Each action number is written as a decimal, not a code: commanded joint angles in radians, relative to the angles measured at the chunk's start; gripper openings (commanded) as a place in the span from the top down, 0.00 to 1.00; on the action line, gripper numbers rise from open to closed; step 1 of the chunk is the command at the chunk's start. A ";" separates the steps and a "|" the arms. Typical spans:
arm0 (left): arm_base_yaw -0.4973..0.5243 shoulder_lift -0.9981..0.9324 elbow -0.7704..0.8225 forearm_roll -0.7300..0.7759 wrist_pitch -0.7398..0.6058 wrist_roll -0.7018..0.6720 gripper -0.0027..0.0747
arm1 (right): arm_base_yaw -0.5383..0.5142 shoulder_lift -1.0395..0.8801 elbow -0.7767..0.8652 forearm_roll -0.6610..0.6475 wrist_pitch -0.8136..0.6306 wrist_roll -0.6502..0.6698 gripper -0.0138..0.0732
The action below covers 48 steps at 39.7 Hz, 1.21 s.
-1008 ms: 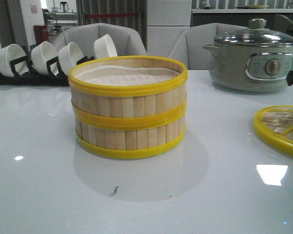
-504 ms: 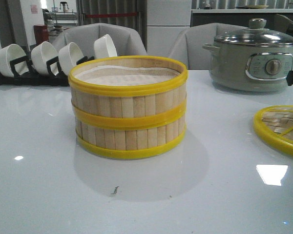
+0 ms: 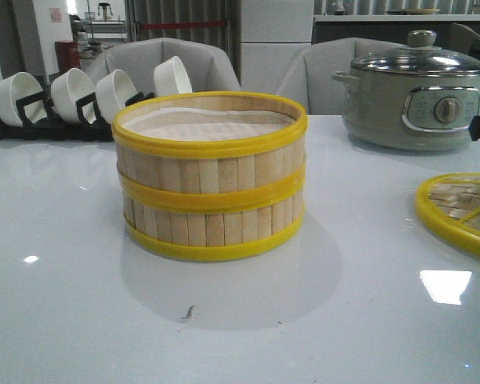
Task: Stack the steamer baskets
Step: 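Grasp the lid's yellow centre hub with the right gripper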
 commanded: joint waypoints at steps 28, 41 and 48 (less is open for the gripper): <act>-0.001 0.015 -0.026 -0.001 -0.091 -0.010 0.85 | -0.007 -0.026 -0.033 -0.008 -0.031 -0.007 0.43; -0.001 0.015 -0.026 -0.001 -0.091 -0.010 0.85 | -0.004 -0.023 -0.033 -0.008 -0.031 -0.007 0.43; -0.001 0.015 -0.026 -0.001 -0.091 -0.010 0.85 | -0.004 -0.023 -0.033 -0.008 -0.014 -0.007 0.58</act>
